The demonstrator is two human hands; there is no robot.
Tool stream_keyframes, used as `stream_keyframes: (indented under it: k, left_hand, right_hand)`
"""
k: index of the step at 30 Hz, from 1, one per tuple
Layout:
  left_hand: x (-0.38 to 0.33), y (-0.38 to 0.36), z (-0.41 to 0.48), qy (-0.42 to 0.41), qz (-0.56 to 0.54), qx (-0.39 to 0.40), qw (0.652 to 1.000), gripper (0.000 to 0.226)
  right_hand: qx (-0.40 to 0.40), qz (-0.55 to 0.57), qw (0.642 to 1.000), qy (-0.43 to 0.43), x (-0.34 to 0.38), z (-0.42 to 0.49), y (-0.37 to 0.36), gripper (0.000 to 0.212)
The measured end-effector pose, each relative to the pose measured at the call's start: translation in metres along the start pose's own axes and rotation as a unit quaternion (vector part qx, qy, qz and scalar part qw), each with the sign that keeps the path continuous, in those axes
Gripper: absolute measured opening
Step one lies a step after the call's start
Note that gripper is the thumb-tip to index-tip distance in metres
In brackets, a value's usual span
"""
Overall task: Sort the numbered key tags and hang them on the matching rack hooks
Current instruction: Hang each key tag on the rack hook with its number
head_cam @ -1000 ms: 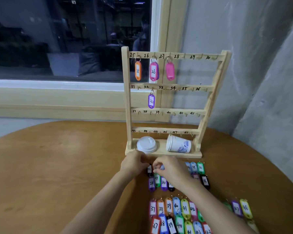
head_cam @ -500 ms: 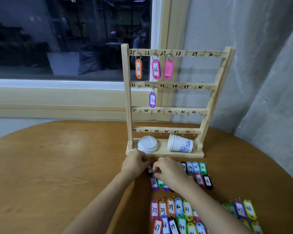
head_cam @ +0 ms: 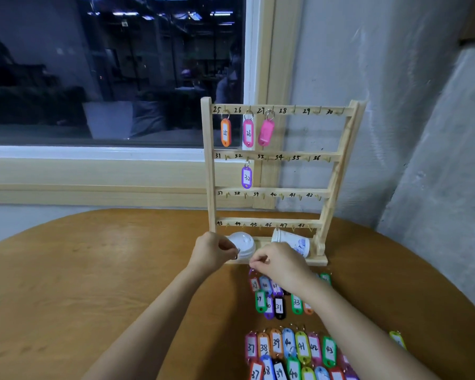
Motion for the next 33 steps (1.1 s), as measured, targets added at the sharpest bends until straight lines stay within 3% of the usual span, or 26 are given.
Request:
stream_keyframes:
  k: [9,12,16,24,33]
  left_hand:
    - [-0.095,0.067,0.0,-0.083,-0.035,-0.028,0.996,0.012]
    - [-0.131,0.085,0.003,-0.113,-0.076,-0.029,0.99,0.012]
    - [-0.173,0.113,0.006,-0.145,-0.107,-0.088,0.98,0.014]
    - [-0.232,0.137,0.016,-0.187,-0.142,-0.154,0.96,0.014]
    - [-0.239,0.142,0.032,-0.158,-0.154,-0.223,0.95,0.013]
  right_hand:
    - [-0.134,0.103,0.984,0.053,0.024,-0.012,0.115,0.003]
    - [-0.194,0.113,0.972,0.064,0.03,-0.02,0.159,0.005]
    - [-0.26,0.105,0.957,0.074,0.035,-0.031,0.209,0.012]
    - [-0.312,0.032,0.948,0.045,0.034,-0.042,0.257,0.011]
    - [-0.332,0.035,0.942,0.035,0.027,-0.037,0.272,0.011]
Point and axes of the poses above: each hand's wrist, its own z-axis towards the middle knuckle, its own y-axis out of the back of the hand, x = y × z, the point moved 10 cm from there along z, towards the middle knuckle, and after that the axes turned 11 degrees about x, right-handed, at the moved point
